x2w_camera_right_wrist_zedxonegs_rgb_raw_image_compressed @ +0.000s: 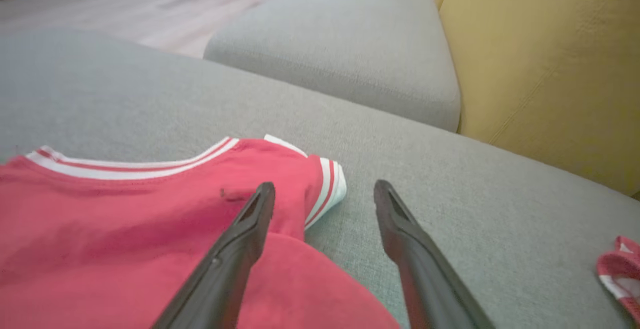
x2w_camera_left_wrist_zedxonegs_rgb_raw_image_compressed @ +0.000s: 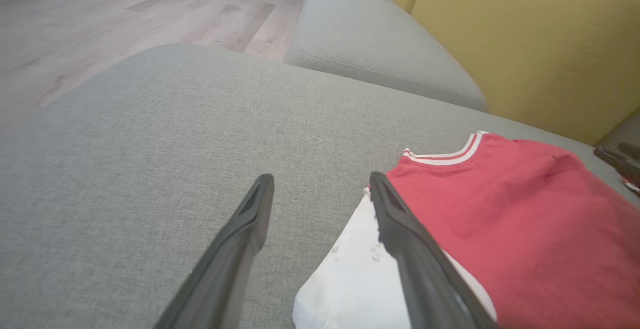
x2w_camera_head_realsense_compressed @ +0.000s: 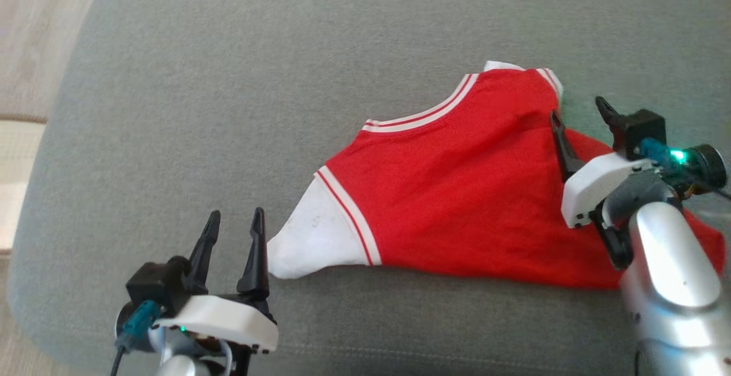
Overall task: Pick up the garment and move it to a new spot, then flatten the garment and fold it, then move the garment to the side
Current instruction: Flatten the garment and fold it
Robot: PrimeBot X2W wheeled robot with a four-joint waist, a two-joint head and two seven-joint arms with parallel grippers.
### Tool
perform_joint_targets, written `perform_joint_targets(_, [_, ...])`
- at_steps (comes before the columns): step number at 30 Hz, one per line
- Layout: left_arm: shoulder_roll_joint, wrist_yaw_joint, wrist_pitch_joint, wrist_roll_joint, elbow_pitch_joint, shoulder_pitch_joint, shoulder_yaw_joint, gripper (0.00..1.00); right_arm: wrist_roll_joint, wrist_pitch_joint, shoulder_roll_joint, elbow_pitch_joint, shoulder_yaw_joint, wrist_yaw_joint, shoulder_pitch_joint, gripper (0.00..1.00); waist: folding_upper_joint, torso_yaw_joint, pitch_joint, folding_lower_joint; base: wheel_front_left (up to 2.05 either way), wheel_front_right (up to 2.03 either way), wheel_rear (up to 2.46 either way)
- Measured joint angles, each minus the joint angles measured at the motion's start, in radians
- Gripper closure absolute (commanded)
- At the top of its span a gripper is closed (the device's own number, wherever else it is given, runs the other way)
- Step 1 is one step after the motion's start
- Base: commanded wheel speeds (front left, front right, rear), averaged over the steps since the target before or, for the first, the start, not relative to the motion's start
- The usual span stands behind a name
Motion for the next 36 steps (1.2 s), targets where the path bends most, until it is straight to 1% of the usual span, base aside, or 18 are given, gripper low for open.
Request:
perform_joint_targets(4, [-0.017, 0.000, -0.010, 0.004, -0.001, -0.003, -0.006, 0.00, 0.033, 0.092, -0.036, 0.080, 0.025, 0.000, -0.036, 0.00, 0.0000, 0.036, 0.014, 0.0000, 0.00, 0.00, 0.00])
perform_joint_targets(7, [-0.030, 0.000, -0.020, 0.004, 0.000, -0.009, -0.011, 0.00, 0.086, 0.164, -0.058, 0.115, 0.065, 0.000, -0.045, 0.00, 0.0000, 0.062, 0.029, 0.0000, 0.00, 0.00, 0.00])
perform_joint_targets(8, [-0.031, 0.000, -0.023, 0.004, 0.002, -0.011, -0.013, 0.00, 0.105, 0.184, -0.067, 0.119, 0.079, 0.000, -0.049, 0.03, 0.0000, 0.070, 0.034, 0.0000, 0.00, 0.00, 0.00])
perform_joint_targets(9, [-0.037, 0.000, -0.029, 0.003, 0.010, -0.021, -0.018, 0.00, 0.139, 0.204, -0.089, 0.117, 0.102, 0.000, -0.061, 0.36, 0.0000, 0.085, 0.045, 0.0000, 0.00, 0.00, 0.00])
perform_joint_targets(10, [-0.041, -0.003, -0.036, 0.002, 0.015, -0.025, -0.020, 0.00, 0.151, 0.213, -0.101, 0.112, 0.114, 0.000, -0.069, 0.87, 0.0000, 0.092, 0.050, 0.0000, 0.00, 0.00, 0.00])
perform_joint_targets(11, [-0.047, -0.008, -0.037, 0.002, 0.019, -0.027, -0.021, 0.00, 0.159, 0.213, -0.114, 0.106, 0.122, 0.000, -0.078, 1.00, 0.0000, 0.099, 0.053, 0.0000, 0.00, 0.00, 0.00])
perform_joint_targets(17, [-0.059, -0.011, -0.055, 0.002, 0.033, -0.032, -0.026, 0.00, 0.170, 0.220, -0.160, 0.066, 0.150, 0.000, -0.137, 1.00, 0.0000, 0.131, 0.064, 0.0000, 0.00, 0.00, 0.00])
perform_joint_targets(23, [-0.068, -0.018, -0.068, 0.002, 0.051, -0.047, -0.028, 0.00, 0.137, 0.198, -0.172, 0.077, 0.193, 0.000, -0.291, 1.00, 0.0000, 0.173, 0.077, 0.0000, 0.00, 0.00, 0.00])
perform_joint_targets(30, [-0.085, -0.034, -0.072, 0.002, 0.069, -0.064, -0.032, 0.00, 0.081, 0.138, -0.159, 0.219, 0.268, 0.000, -0.474, 1.00, 0.0000, 0.238, 0.089, 0.0000, 0.00, 0.00, 0.00])
perform_joint_targets(36, [-0.091, -0.043, -0.079, 0.002, 0.092, -0.067, -0.039, 0.00, 0.032, 0.067, -0.123, 0.394, 0.285, 0.000, -0.566, 1.00, 0.0000, 0.293, 0.101, 0.0000, 0.00, 0.00, 0.00])
